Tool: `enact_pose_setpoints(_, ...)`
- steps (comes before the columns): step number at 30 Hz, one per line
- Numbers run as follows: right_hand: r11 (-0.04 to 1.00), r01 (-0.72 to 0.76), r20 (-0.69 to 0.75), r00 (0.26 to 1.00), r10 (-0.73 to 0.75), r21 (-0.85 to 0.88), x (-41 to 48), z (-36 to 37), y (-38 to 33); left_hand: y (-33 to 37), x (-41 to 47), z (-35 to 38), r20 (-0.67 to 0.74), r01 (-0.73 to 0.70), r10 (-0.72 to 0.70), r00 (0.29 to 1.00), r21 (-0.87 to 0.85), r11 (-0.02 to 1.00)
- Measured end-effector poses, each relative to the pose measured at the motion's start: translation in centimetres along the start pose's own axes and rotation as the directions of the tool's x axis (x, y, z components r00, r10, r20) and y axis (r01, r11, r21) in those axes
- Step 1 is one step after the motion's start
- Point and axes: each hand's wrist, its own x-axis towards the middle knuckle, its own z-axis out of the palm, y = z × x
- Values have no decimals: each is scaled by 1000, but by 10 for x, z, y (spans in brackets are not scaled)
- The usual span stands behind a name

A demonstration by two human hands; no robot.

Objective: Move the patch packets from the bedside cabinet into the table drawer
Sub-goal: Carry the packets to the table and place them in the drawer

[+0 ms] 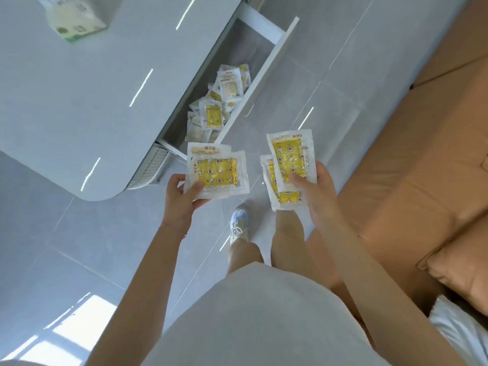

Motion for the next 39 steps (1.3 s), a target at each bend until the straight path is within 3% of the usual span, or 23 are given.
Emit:
enact_pose_setpoints(8,982,-12,61,998,24,-189,122,23,-78,28,94,46,-140,79,-109,984,-204,976)
enact_pose_setpoints(18,886,35,221,972,76,-462,271,97,-144,32,190,83,-229,213,-382,895,-532,820)
enact_pose_setpoints(23,845,1,283,943,178,-535,330,140,-124,12,234,74,-289,206,-434,853,-577,790)
enact_pose_setpoints(30,803,-45,289,920,265,-594,402,179,-73,-22,305,56,-327,161,-423,845,-598,785)
enact_pose_setpoints(36,765,-14,264,934,240,-644,443,211,-37,-45,344,53,-327,164,-471,819,-653,740)
enact_pose_setpoints(39,737,37,260,947,190,-675,458,229,-21,-63,361,54,-427,145,-492,759,-626,767)
